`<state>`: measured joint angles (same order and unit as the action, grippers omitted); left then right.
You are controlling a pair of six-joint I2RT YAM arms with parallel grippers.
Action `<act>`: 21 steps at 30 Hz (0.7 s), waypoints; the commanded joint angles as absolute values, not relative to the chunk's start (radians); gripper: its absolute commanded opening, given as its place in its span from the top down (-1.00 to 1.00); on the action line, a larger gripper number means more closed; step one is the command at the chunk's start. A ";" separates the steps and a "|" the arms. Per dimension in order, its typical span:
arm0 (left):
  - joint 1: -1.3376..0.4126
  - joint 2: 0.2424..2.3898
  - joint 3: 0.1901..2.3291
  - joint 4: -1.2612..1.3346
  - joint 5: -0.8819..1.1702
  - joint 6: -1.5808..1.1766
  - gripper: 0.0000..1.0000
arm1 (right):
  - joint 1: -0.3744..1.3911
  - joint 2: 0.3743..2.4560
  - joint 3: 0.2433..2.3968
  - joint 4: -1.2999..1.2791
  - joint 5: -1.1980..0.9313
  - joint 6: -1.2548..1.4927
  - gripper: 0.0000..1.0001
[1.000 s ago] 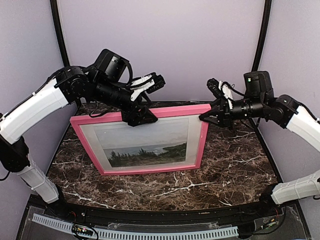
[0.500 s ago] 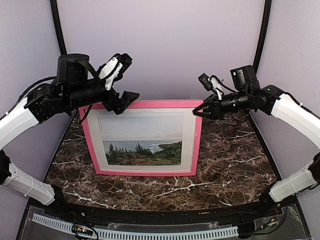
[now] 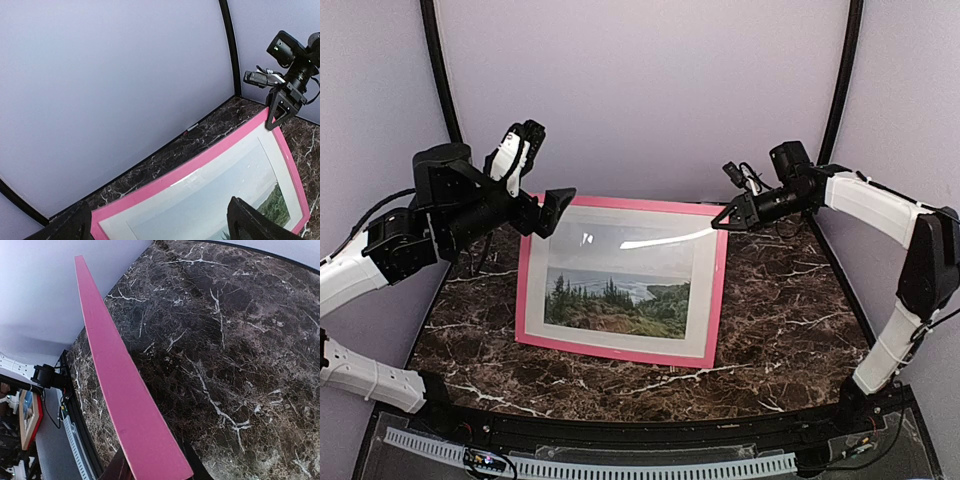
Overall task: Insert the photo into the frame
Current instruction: Turn over the photo frame.
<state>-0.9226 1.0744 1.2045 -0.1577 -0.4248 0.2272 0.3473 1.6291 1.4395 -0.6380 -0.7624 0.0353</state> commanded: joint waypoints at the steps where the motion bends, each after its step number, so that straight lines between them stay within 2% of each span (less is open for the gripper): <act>1: -0.920 1.072 1.132 -0.136 -0.444 0.122 -0.94 | 0.285 1.746 1.490 -0.619 -0.802 -0.002 1.00; 4: -0.919 1.081 1.090 -0.130 -0.436 0.078 -0.94 | 0.264 1.842 1.510 -0.611 -0.855 -0.001 1.00; 11: -0.919 1.103 1.040 -0.124 -0.412 0.028 -0.94 | 0.231 2.065 1.598 -0.613 -0.921 -0.002 0.87; 21: -0.919 1.119 0.998 -0.122 -0.402 0.005 -0.94 | 0.178 2.269 1.663 -0.575 -0.995 0.050 0.71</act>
<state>-0.9226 1.1213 1.0153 -0.1471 -0.4088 0.0257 0.1905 2.2318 1.6245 -0.6598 -1.0569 0.1425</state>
